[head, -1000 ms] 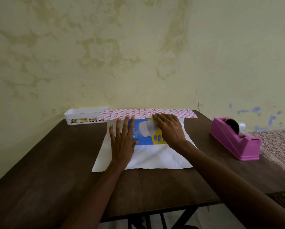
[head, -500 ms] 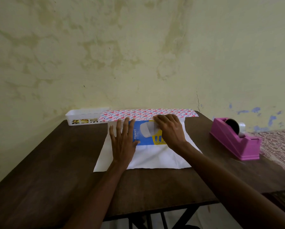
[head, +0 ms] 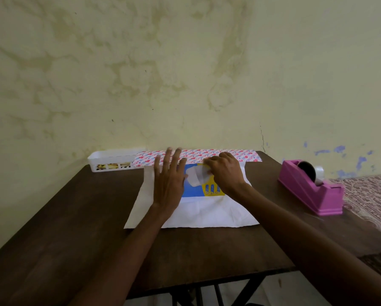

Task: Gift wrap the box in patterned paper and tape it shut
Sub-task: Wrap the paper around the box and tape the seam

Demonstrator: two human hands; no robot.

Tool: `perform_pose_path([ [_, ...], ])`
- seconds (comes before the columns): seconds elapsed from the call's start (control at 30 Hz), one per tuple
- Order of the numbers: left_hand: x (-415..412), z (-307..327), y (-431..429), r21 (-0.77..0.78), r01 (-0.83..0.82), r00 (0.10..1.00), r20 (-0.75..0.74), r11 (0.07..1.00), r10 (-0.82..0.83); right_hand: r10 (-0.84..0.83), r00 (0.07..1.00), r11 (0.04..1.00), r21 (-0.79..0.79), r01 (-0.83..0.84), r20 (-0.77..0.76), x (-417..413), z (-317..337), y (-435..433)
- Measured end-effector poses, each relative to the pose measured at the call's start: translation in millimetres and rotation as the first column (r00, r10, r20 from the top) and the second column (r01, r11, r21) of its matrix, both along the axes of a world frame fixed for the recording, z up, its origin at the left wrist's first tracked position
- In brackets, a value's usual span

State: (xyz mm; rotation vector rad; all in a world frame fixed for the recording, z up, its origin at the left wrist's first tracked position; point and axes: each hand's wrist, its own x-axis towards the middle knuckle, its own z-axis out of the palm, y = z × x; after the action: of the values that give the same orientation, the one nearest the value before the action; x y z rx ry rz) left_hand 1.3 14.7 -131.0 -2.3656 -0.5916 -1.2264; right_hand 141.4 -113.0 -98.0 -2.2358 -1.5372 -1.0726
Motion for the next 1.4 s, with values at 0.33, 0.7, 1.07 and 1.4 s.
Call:
perform_pose_path([
  [0.33,20,19,-5,-0.222,0.308,0.951,0.097,0.925,-0.293,-0.018,0.999,0.999,-0.032,0.02,0.047,5,1,2],
  [0.7,23,15,-6,-0.172,0.22,0.975,0.072,0.96,-0.211,0.07,0.995,0.995,0.068,-0.075,0.073,16,-2,0],
  [1.07,23,18,-9,-0.183,0.168,0.984,-0.032,0.969,-0.177,0.111,0.993,0.991,0.068,-0.113,0.037,27,-8,3],
  [1.4,26,6,-18,-0.187,0.173,0.985,0.039,0.967,-0.169,0.137,0.99,0.979,0.146,-0.139,0.026,27,-24,-6],
])
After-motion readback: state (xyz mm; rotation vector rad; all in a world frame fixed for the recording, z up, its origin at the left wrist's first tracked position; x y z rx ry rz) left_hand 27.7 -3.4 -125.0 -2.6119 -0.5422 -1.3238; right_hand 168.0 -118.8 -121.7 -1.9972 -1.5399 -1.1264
